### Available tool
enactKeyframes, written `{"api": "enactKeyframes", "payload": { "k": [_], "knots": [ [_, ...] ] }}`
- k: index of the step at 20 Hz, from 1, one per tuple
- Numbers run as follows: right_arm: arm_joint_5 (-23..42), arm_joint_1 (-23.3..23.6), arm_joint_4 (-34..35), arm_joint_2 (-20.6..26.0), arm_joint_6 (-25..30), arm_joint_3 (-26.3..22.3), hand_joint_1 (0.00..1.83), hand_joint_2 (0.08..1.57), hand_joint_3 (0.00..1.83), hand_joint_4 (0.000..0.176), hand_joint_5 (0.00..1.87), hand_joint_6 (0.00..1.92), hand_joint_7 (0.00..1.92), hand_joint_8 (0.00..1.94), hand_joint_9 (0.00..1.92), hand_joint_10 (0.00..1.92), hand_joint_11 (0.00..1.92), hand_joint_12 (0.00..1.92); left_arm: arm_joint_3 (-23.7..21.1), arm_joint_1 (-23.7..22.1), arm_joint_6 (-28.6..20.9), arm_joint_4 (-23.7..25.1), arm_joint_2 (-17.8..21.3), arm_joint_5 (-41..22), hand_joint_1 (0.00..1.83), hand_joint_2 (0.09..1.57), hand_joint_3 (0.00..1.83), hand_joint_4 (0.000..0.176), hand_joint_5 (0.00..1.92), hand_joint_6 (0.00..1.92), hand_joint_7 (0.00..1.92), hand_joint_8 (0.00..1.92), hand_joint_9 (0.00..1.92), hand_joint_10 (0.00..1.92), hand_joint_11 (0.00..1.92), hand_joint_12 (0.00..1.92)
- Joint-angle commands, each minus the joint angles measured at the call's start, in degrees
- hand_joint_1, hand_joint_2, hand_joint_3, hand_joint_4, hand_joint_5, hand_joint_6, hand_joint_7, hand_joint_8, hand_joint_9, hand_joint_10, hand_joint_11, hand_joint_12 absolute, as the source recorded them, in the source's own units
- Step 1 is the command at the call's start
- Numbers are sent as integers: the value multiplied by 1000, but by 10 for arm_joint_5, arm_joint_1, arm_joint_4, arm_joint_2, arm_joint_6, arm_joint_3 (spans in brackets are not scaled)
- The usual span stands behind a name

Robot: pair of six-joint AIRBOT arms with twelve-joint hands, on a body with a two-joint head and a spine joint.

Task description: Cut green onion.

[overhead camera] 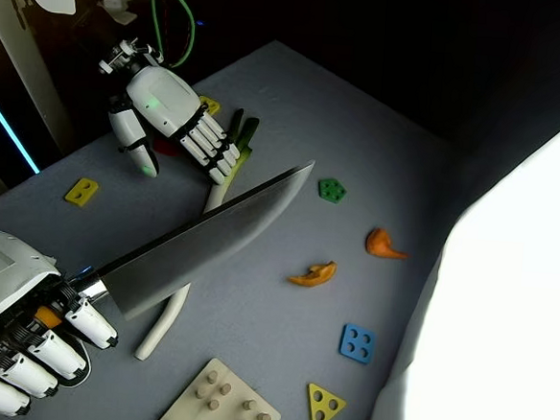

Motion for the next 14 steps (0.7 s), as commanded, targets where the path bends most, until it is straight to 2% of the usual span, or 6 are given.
{"api": "enactKeyframes", "payload": {
  "k": [1,4,5,6,10,14],
  "knots": [
    [64,-1,-45,0,4,5,1543,1019,396,176,1447,1921,1545,1941,1620,1921,1726,1921,3,1,-1,17,-2,9,0,1392,0,0,126,0,133,10,104,0,0,205],
    [66,-6,-45,-9,4,10,1533,1025,404,176,1455,1921,1549,1941,1628,1921,1736,1921,3,1,-1,17,-2,8,0,1392,0,0,123,0,133,8,100,0,0,205],
    [66,-8,-45,-11,4,11,1543,1014,406,176,1444,1921,1531,1941,1613,1921,1716,1921,3,1,-1,17,-2,7,0,1390,0,0,168,10,170,5,141,10,0,402],
    [66,-10,-45,-12,4,11,1545,1011,406,176,1442,1921,1527,1941,1610,1921,1711,1921,3,1,-1,16,-2,6,0,1389,0,0,180,13,182,6,151,13,0,444],
    [80,-22,-61,-13,3,12,1581,939,561,176,1454,1921,1534,1941,1618,1921,1719,1921,3,1,-1,14,-2,5,0,1365,0,0,184,7,150,1,79,4,0,310],
    [89,-46,-73,-9,0,11,1569,935,557,176,1448,1921,1533,1941,1609,1921,1714,1921,4,1,-1,14,-2,4,0,1390,2,0,226,7,197,3,157,19,0,452]
  ]
}}
